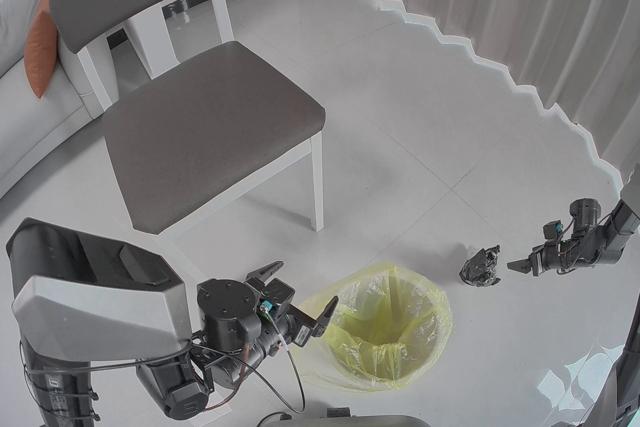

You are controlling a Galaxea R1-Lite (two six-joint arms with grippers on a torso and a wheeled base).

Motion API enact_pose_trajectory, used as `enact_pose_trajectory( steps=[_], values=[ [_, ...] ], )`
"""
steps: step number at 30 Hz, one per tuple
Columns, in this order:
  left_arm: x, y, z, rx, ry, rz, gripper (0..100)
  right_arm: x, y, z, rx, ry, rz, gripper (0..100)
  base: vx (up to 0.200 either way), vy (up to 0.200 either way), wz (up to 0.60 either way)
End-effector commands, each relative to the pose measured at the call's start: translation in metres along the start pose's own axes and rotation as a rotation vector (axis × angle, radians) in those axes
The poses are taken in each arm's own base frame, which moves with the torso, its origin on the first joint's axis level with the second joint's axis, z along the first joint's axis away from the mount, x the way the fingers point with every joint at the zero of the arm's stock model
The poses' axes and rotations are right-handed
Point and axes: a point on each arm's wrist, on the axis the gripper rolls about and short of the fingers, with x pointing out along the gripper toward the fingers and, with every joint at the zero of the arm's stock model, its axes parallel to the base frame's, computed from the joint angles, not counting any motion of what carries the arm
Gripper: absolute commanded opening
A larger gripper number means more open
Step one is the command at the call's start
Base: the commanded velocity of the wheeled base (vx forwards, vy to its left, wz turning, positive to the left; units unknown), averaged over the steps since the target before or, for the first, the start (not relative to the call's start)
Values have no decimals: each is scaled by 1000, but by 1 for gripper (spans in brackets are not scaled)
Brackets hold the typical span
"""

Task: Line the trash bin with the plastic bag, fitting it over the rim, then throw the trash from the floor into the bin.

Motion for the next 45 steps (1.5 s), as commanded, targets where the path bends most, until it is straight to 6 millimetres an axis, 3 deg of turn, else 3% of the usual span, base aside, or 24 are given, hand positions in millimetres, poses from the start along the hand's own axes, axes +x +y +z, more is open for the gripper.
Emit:
enact_pose_trajectory(
  steps=[1,4,9,13,21,31,45],
  values=[
    [-5,16,7,-16,-20,56,100,21,10,-2,-25,0,29,100,0,0,0],
    [-6,31,12,-28,-18,107,100,25,17,1,-48,-13,21,100,0,0,0],
    [-13,68,41,-36,13,198,100,44,29,0,-83,17,-38,100,0,0,0],
    [-16,80,53,-59,-16,249,100,49,33,-4,-96,20,-56,100,0,0,0],
    [-20,79,47,-78,6,247,100,84,22,-2,-108,5,-59,100,0,0,0],
    [-17,76,46,-76,4,240,100,99,2,17,-96,8,-68,100,0,0,0],
    [-18,72,45,-76,9,230,100,119,0,37,-5,35,-31,100,0,0,0]
  ],
)
